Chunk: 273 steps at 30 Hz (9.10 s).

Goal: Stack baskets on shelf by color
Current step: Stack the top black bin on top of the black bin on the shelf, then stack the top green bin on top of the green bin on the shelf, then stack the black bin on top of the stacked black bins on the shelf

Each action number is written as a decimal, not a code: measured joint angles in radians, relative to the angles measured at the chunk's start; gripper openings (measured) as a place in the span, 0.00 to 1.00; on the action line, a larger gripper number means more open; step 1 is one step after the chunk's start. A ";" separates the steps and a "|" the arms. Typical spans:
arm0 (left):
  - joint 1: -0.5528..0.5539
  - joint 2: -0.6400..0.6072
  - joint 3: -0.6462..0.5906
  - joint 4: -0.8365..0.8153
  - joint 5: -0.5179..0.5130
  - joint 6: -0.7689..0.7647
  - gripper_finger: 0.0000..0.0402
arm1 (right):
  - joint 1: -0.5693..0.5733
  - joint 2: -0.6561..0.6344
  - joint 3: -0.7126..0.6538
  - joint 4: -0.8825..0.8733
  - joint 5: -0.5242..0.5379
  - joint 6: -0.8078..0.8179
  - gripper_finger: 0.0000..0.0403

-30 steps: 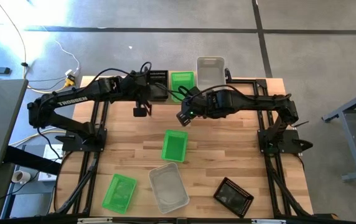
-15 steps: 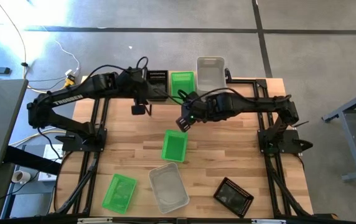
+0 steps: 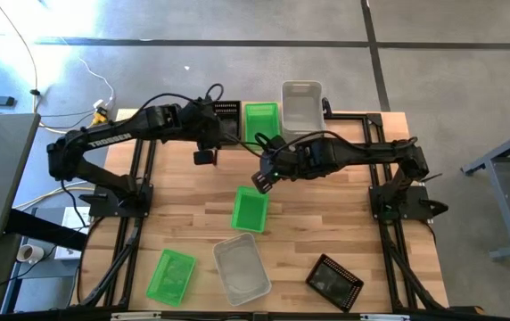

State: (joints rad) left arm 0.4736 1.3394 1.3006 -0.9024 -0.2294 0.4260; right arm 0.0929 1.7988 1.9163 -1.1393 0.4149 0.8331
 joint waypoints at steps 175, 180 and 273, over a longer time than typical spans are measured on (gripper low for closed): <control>-0.415 -0.378 -0.135 -0.193 -0.070 -0.797 0.32 | -0.036 -0.110 0.000 0.127 -0.112 -1.033 0.00; -0.415 -0.378 -0.135 -0.192 -0.101 -0.818 0.32 | -0.125 -0.121 0.000 0.127 -0.083 -1.104 0.00; -0.415 -0.377 -0.135 -0.193 -0.149 -0.923 0.32 | -0.348 -0.010 0.000 0.022 -0.191 -1.089 0.27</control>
State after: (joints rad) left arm 0.0586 0.9623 1.1652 -1.0954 -0.3782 -0.4969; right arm -0.2546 1.7892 1.9163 -1.1176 0.2238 -0.2564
